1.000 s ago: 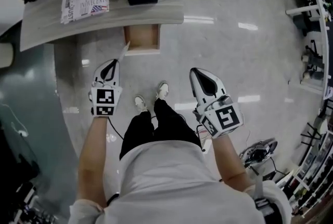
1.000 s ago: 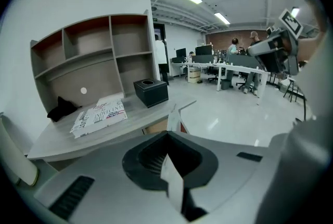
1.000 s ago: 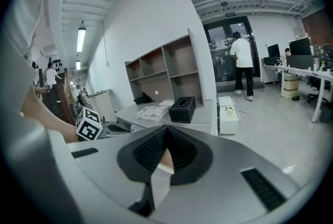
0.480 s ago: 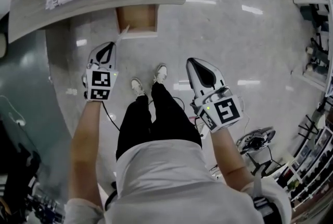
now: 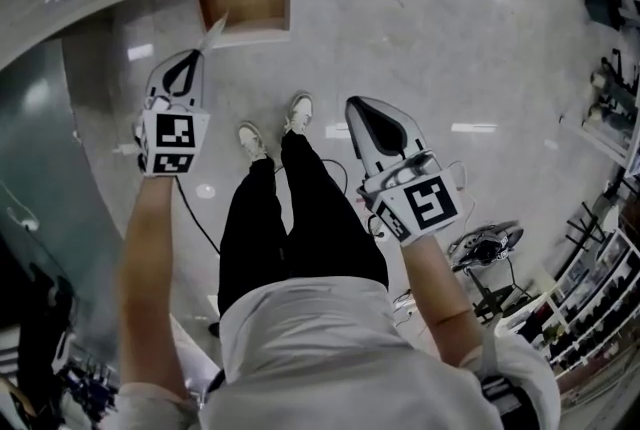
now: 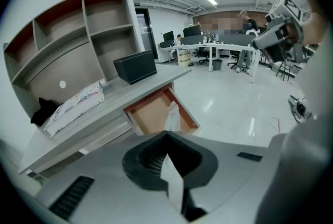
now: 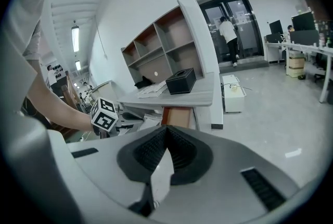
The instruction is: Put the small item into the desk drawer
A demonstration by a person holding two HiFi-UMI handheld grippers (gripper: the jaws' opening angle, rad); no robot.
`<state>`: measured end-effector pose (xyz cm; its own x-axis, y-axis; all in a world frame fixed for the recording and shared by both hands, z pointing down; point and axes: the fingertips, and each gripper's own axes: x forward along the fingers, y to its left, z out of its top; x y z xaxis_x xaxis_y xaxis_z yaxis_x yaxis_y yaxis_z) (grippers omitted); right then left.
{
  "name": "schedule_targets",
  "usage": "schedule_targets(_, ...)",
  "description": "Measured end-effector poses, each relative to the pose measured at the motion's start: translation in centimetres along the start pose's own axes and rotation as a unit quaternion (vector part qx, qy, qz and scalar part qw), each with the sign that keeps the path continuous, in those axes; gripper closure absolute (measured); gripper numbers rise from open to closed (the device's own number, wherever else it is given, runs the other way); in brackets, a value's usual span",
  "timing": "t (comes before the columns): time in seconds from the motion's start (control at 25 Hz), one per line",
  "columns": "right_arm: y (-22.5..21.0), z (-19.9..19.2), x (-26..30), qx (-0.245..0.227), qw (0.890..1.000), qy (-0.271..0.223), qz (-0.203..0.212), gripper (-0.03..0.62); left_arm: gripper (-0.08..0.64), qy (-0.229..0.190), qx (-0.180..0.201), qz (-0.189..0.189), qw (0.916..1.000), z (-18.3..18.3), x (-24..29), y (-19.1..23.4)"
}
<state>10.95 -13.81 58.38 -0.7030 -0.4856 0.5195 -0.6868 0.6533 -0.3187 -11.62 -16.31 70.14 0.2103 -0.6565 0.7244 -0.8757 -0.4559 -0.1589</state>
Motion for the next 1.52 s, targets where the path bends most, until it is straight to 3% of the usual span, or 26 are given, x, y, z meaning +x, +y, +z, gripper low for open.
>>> schedule_targets(0.2, -1.0, -1.2, 0.1, 0.006, 1.0, 0.008, 0.0, 0.569, 0.543, 0.017, 0.019, -0.008, 0.9997, -0.6, 2.4, -0.8)
schedule_targets(0.44, -1.8, -2.4, 0.3, 0.014, 1.0, 0.022, -0.002, 0.569, 0.543, 0.042, 0.085, -0.027, 0.9951, -1.1, 5.9, -2.0)
schedule_targets(0.76, -2.5, -2.2, 0.7, 0.01, 0.999, 0.03, 0.0, 0.569, 0.543, 0.093, 0.21, -0.061, 0.9714, -3.1, 8.8, -4.5)
schedule_targets(0.96, -2.6, -2.1, 1.0, 0.01, 0.999, 0.035, 0.005, 0.569, 0.543, 0.109, 0.232, -0.061, 0.9646, -3.7, 9.8, -5.0)
schedule_targets(1.2, -2.5, -2.2, 1.6, 0.013, 0.999, 0.04, 0.008, 0.569, 0.543, 0.126, 0.278, -0.08, 0.949, -4.8, 11.0, -6.2)
schedule_targets(1.52, -3.4, -2.1, 1.5, 0.016, 0.999, 0.045, 0.005, 0.569, 0.543, 0.139, 0.287, -0.099, 0.9425, -4.7, 12.6, -6.9)
